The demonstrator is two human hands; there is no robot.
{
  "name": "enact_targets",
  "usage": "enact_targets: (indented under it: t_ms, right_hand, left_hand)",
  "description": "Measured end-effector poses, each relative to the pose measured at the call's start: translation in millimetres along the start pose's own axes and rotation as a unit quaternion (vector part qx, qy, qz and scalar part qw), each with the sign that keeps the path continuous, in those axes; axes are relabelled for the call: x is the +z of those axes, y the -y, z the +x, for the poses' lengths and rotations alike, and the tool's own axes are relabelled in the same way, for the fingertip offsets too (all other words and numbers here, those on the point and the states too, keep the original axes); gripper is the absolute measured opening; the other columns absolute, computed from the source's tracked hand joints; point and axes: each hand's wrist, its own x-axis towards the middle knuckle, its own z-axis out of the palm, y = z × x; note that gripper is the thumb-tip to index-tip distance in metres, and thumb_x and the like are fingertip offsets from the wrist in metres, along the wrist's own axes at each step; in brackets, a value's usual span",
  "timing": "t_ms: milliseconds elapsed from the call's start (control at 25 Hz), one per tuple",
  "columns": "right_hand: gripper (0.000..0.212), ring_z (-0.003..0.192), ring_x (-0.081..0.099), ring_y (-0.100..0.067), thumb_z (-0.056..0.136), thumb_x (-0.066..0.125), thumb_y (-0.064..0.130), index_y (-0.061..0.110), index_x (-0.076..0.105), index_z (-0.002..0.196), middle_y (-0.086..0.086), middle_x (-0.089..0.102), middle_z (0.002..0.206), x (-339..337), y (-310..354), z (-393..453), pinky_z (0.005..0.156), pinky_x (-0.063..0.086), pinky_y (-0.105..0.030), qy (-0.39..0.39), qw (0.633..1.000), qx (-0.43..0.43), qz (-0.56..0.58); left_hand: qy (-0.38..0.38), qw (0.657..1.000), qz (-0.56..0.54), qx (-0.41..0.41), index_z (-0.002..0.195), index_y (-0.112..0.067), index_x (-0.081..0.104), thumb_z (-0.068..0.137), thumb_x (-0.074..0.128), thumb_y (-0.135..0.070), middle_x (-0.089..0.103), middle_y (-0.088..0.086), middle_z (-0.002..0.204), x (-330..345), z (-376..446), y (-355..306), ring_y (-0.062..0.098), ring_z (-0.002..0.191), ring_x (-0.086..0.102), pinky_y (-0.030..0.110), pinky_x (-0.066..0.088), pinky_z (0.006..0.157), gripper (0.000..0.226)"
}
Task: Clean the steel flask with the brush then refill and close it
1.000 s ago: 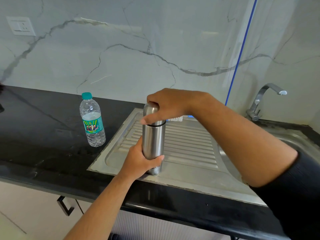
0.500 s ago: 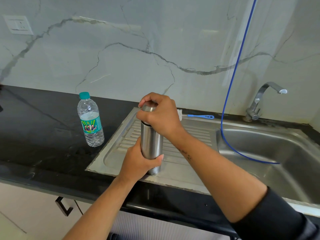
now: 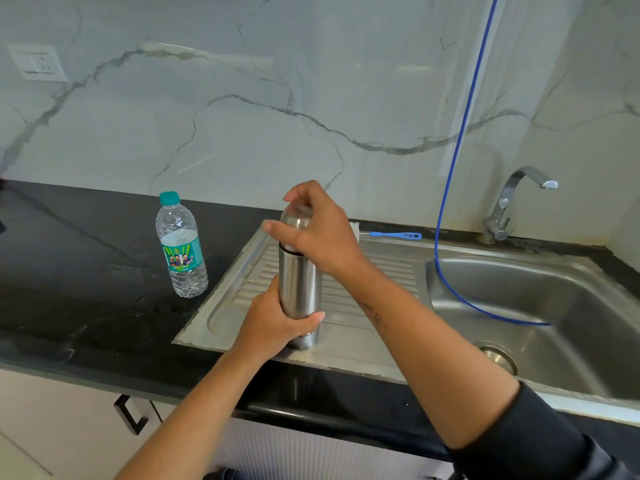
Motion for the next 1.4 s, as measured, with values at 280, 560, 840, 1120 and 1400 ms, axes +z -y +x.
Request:
enact_targets:
  t_ms: [280, 560, 840, 1120, 1400]
  right_hand:
    - [0.074, 0.107, 0.063, -0.003, 0.070, 0.092, 0.042, 0.027, 0.054, 0.132, 0.014, 0.065, 0.119, -13.6, -44.2, -38.4, 0.092, 0.055, -0.028, 0.064, 0.996, 0.065, 0.004]
    - [0.060, 0.103, 0.067, -0.005, 0.071, 0.092, 0.037, 0.024, 0.064, 0.122, 0.011, 0.071, 0.109, -21.6, -58.3, -21.7, 0.090, 0.058, -0.035, 0.005, 0.999, 0.038, 0.001]
    - [0.052, 0.099, 0.068, -0.011, 0.075, 0.088, 0.035, 0.021, 0.064, 0.120, 0.007, 0.072, 0.106, -49.8, -84.1, 36.1, 0.090, 0.059, -0.041, -0.037, 0.997, 0.068, -0.022]
    - [0.054, 0.101, 0.066, -0.012, 0.078, 0.086, 0.035, 0.020, 0.061, 0.124, 0.006, 0.069, 0.110, -50.0, -109.2, 53.8, 0.091, 0.058, -0.043, -0.028, 0.996, 0.085, -0.019]
    - [0.067, 0.106, 0.062, -0.008, 0.087, 0.078, 0.044, 0.023, 0.048, 0.142, 0.011, 0.062, 0.121, -44.0, -108.5, 43.0, 0.080, 0.049, -0.020, -0.007, 0.996, 0.089, -0.025]
  left_hand:
    - [-0.003, 0.999, 0.009, 0.035, 0.126, -0.039, 0.052, 0.056, 0.088, -0.064, 0.065, -0.022, 0.116, -18.8, -12.7, 14.5, -0.002, 0.104, 0.065, 0.023, 0.055, 0.088, 0.082]
    - [0.003, 0.999, 0.016, 0.045, 0.125, -0.028, 0.059, 0.068, 0.091, -0.050, 0.069, -0.017, 0.109, -1.4, 14.8, 8.3, -0.009, 0.096, 0.064, 0.007, 0.050, 0.074, 0.069]
    - [0.040, 0.998, -0.002, 0.042, 0.130, -0.023, 0.057, 0.074, 0.090, -0.042, 0.067, -0.014, 0.110, 30.7, 93.2, -10.9, -0.001, 0.095, 0.065, 0.011, 0.047, 0.073, 0.068]
    - [0.049, 0.998, -0.017, 0.034, 0.131, -0.018, 0.058, 0.074, 0.091, -0.037, 0.068, -0.008, 0.114, 44.4, 116.2, 0.2, 0.009, 0.100, 0.068, 0.031, 0.058, 0.089, 0.069]
    - [0.058, 0.998, -0.003, 0.022, 0.136, -0.023, 0.055, 0.076, 0.087, -0.044, 0.067, -0.007, 0.124, 43.1, 110.1, 0.3, 0.012, 0.109, 0.066, 0.032, 0.055, 0.095, 0.072]
